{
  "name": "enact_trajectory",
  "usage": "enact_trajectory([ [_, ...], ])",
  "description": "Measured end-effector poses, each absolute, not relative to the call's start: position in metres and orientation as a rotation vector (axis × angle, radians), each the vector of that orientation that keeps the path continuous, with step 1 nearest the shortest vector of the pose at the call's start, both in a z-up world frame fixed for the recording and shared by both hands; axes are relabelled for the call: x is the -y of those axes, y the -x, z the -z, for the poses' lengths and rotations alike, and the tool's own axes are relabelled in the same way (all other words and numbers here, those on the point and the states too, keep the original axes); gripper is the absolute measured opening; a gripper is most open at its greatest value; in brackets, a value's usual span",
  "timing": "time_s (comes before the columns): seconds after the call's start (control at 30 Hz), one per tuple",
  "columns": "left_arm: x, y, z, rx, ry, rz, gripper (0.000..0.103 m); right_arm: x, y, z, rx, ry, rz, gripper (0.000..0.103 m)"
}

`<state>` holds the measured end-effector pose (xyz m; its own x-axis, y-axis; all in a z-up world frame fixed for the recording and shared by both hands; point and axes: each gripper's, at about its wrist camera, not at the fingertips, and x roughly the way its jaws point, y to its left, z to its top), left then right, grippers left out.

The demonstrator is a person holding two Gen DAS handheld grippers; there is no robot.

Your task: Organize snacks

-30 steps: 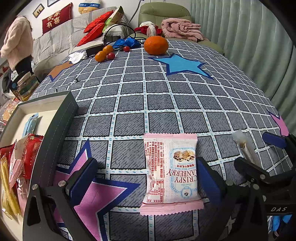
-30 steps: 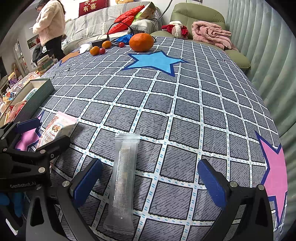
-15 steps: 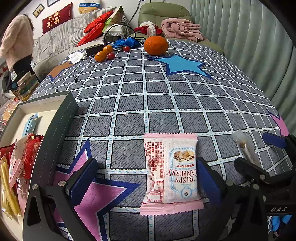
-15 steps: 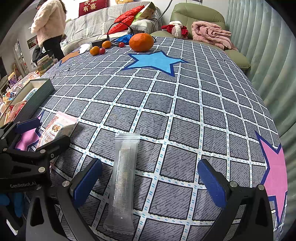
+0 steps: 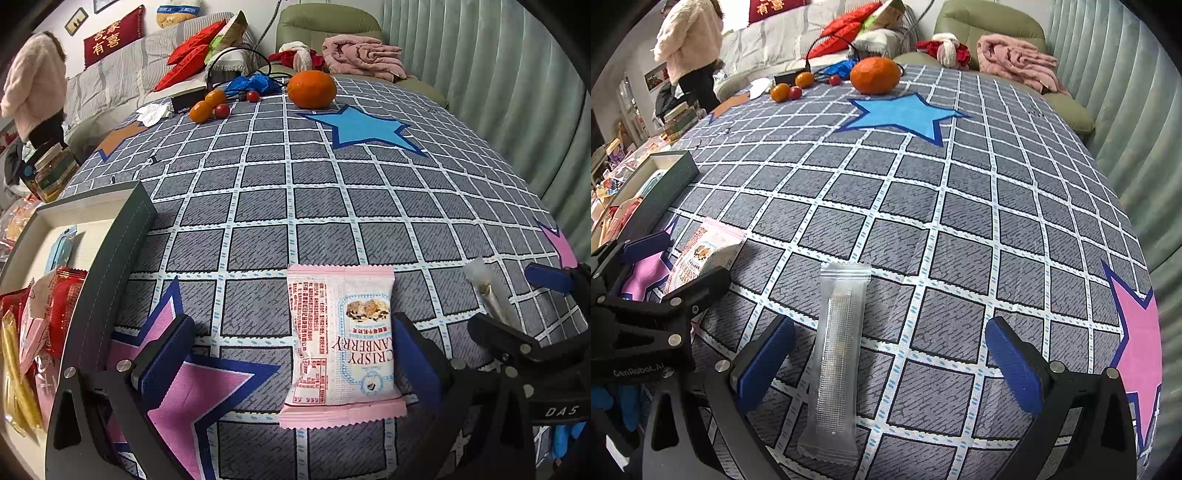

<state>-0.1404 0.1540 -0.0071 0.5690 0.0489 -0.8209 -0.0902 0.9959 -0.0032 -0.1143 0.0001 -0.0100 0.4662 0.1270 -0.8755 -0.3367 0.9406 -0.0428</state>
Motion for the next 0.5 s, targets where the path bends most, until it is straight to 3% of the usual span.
enact_trajectory([
  [0.5,-0.1542,0.1374,0.0064,-0.985,0.057,-0.094,0.103,-0.0030,0.1068,0.0115,-1.118,0.235,-0.279,0.103],
])
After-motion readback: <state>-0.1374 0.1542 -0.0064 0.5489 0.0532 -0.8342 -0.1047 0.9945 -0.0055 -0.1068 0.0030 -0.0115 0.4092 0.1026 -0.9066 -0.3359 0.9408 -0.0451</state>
